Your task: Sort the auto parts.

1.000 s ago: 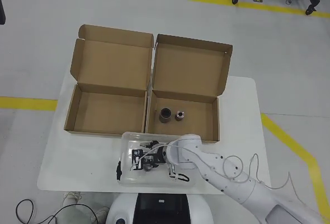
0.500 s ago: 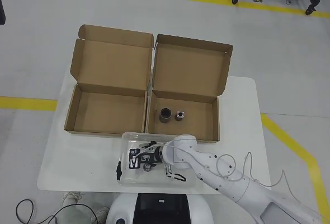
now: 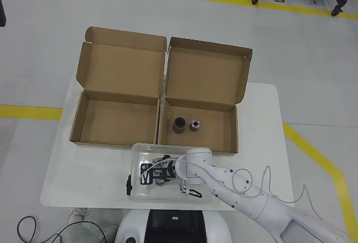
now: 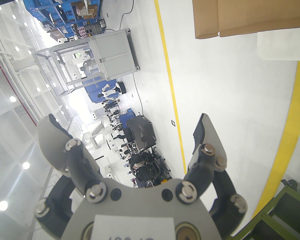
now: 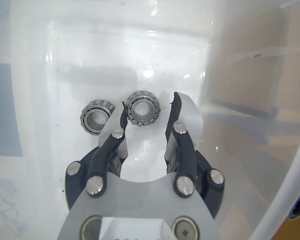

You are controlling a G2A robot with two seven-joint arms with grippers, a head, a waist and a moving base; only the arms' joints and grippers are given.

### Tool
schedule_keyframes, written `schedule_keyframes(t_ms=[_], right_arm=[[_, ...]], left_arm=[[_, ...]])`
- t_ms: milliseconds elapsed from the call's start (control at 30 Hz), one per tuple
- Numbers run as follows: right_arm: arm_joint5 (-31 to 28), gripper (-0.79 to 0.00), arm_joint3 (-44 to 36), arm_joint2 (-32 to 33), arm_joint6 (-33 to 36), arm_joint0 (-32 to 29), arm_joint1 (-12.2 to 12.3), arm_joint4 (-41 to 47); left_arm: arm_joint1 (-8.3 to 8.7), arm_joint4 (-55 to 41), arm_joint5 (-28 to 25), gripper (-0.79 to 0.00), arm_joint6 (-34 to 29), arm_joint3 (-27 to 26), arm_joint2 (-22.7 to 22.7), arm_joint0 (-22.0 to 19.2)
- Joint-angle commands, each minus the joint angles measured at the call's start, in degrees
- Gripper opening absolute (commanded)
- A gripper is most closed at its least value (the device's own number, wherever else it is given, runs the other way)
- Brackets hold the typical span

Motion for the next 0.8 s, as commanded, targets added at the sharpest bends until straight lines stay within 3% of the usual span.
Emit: schedule_keyframes(t_ms=[0,133,200,300,767], right_arm=[[-0.2,-0.502,0.4,-0.1,0.1,0.1,-0.2,0.0],[-0.3,-0.542,0.8,0.0,0.1,0.1,-0.4,0.0],[-0.5,-0.6,0.9,0.0,0.2,0.2,-0.6,0.0],[-0.8,-0.776,1.0,0.1,-0.1,0.2,-0.7,-0.1],[-0.9,-0.785,-4.3,3.8,-4.9,-2.1,0.4,-1.3]], left_arm=[[0.0,0.0,0.0,0.0,0.0,0.0,0.0,0.0],[0.0,0.0,0.0,0.0,0.0,0.0,0.0,0.0],[0.0,0.0,0.0,0.0,0.0,0.0,0.0,0.0],[0.0,0.0,0.0,0.0,0.0,0.0,0.0,0.0],[0.0,0.0,0.0,0.0,0.0,0.0,0.0,0.0]])
